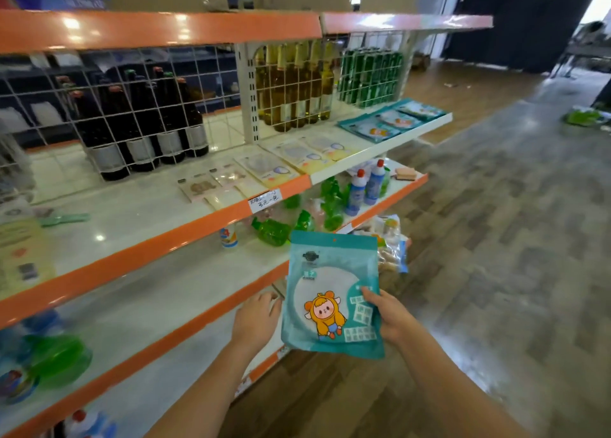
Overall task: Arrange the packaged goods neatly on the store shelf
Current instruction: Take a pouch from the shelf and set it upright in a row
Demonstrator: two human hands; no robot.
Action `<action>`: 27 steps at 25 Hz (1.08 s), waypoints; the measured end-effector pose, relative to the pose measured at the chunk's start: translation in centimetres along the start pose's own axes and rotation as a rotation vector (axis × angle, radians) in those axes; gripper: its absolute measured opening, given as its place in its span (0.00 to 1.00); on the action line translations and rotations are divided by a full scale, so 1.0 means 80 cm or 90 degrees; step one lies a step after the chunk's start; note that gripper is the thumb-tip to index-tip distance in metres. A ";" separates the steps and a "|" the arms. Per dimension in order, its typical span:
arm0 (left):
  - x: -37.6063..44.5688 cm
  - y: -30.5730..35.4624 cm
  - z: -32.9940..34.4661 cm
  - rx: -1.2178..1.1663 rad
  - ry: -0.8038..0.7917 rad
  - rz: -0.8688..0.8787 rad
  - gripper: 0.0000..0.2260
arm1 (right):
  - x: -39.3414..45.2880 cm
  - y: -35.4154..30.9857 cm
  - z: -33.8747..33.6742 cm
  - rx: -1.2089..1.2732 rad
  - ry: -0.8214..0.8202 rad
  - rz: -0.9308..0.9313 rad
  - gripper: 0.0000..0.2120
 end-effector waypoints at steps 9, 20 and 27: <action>0.048 0.149 0.030 0.065 -0.031 0.093 0.15 | 0.036 -0.075 -0.112 0.048 0.061 -0.045 0.06; 0.104 0.332 0.074 0.112 -0.026 0.201 0.14 | 0.090 -0.179 -0.266 0.045 0.121 -0.079 0.06; 0.145 0.435 0.094 0.093 -0.059 0.253 0.14 | 0.135 -0.212 -0.328 0.070 0.164 -0.072 0.06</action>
Point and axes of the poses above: each hand's wrist, its own x-axis towards the middle knuckle, its own z-axis out of the palm, y = z × x, the point moved 5 cm from there along x, towards the middle knuckle, and after that the axes turned 15 degrees about -z, right-handed, at the moved point
